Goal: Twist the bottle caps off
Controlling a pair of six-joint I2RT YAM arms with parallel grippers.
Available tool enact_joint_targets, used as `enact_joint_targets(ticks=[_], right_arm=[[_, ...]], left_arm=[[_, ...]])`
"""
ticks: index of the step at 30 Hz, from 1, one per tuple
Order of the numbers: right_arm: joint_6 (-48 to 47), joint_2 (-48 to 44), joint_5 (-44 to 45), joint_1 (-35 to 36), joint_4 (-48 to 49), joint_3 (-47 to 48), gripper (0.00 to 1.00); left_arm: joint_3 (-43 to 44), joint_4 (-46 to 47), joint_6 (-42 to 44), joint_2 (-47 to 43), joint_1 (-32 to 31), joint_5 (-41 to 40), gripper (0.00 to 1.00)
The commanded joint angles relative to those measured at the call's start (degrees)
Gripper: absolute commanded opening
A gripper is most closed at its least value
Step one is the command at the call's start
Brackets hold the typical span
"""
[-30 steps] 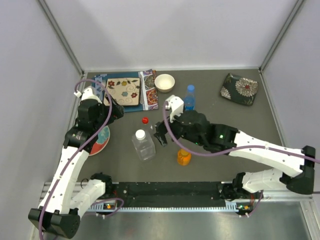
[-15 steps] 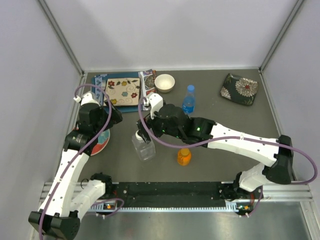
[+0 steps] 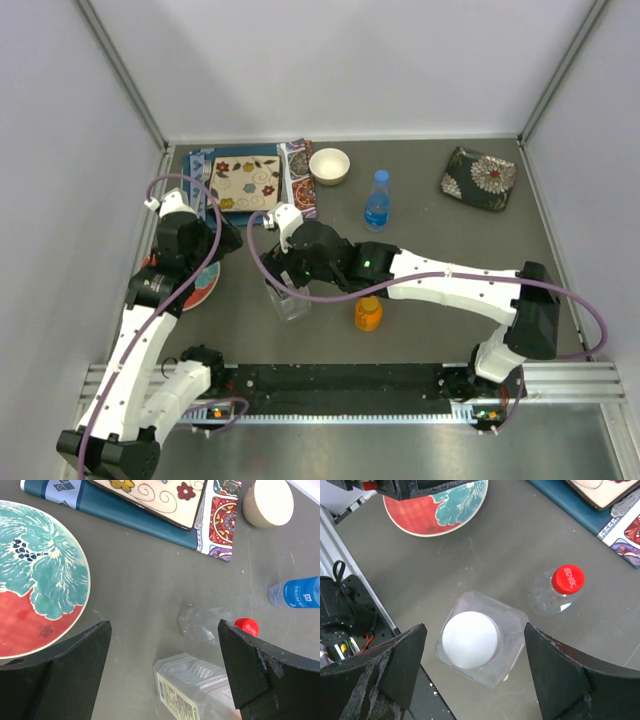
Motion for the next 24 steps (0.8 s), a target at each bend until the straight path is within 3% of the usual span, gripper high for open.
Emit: enact_joint_targets(ticks=[1,19,24], right_arm=[[1.25,0.76,-0.44,0.86,1.62,2.55,0.78],[2.83,-1.61,3.16,0.78,1.27,-2.11,0.35],[3.53,-7.74,4.74,0.78,-1.18,-1.94,0.23]], left_arm=[[-0.92,0.16,-0.06,-1.07,0.17,-0.97,0.93],[-1.27,0.25,-0.41,-0.98,0.17,-1.14,0.92],[-0.31,0.33,0.02,-1.07,0.17,-0.97,0.92]])
